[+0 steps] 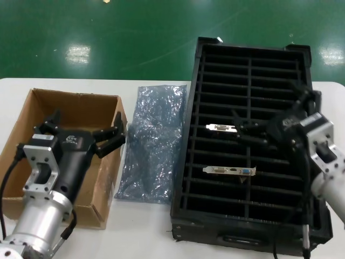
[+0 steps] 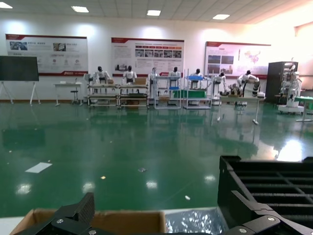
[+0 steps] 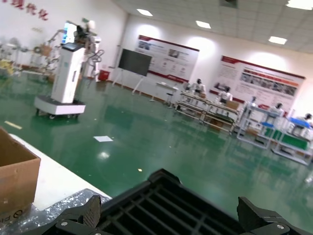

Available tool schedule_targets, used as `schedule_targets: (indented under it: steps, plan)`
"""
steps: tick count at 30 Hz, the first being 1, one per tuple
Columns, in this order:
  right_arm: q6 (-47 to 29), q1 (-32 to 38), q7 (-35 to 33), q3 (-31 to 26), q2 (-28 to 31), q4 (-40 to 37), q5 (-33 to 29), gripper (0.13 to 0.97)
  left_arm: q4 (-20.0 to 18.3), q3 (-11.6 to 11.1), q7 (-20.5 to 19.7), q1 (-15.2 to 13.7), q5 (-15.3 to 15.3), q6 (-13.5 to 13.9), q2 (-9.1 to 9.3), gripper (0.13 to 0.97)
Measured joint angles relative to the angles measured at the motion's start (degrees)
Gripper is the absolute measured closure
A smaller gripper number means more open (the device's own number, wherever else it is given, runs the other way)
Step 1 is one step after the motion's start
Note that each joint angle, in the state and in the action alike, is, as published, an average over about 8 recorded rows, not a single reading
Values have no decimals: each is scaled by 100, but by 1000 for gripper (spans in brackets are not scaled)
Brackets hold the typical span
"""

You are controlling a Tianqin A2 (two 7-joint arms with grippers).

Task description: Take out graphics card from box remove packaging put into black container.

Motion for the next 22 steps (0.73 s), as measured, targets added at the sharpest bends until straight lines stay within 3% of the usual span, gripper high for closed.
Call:
schedule_targets:
  steps: [19, 22]
  plan:
    - [1289, -1515, -1121, 272, 434, 206, 2568, 129, 205, -1036, -7, 859, 880, 803, 648, 132]
    - [1394, -1638, -1212, 294, 470, 223, 2776, 129, 221, -1120, -7, 927, 952, 868, 700, 132]
